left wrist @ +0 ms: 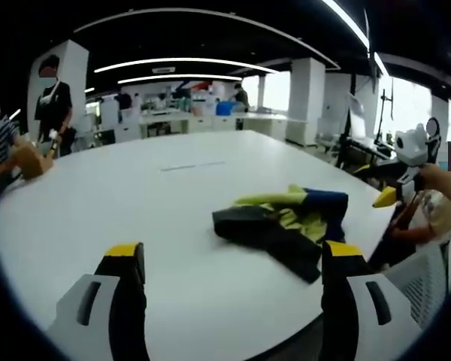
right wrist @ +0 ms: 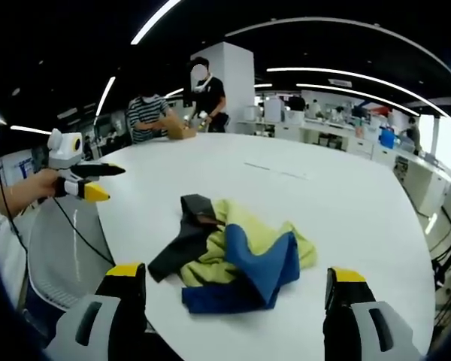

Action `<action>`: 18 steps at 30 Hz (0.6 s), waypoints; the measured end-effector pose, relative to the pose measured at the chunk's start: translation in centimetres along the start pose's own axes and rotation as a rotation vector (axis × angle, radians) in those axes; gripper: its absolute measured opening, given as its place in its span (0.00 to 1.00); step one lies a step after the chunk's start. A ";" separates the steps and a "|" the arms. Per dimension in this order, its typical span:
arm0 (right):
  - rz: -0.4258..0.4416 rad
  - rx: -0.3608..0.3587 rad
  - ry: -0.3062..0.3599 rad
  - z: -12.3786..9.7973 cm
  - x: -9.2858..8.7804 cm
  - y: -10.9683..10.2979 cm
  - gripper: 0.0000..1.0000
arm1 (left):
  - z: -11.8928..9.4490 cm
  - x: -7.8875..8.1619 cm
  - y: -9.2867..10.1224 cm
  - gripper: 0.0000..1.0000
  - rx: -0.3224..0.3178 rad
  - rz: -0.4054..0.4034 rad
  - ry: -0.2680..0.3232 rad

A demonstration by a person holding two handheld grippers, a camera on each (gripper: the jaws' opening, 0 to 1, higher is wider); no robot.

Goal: Fold the garment on the visible template until the final outline fits inside the template.

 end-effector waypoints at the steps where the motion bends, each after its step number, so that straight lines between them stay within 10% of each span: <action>1: 0.001 0.000 0.004 0.0 0.0 0.0 0.98 | 0.0 0.0 0.0 0.95 0.000 0.001 -0.001; 18: -0.012 0.008 -0.007 0.1 0.0 0.4 0.96 | 0.5 0.1 -0.2 0.87 0.002 -0.012 0.007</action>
Point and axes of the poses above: the point that each gripper's makers call its tool centre point, and the gripper's own axes: z roughly forward along the fingers, y roughly to its right, x roughly out of its top, the point moved 8 cm from there along -z, roughly backward along the fingers, and after that the axes turned 8 degrees about -z, right-handed, at the moved point
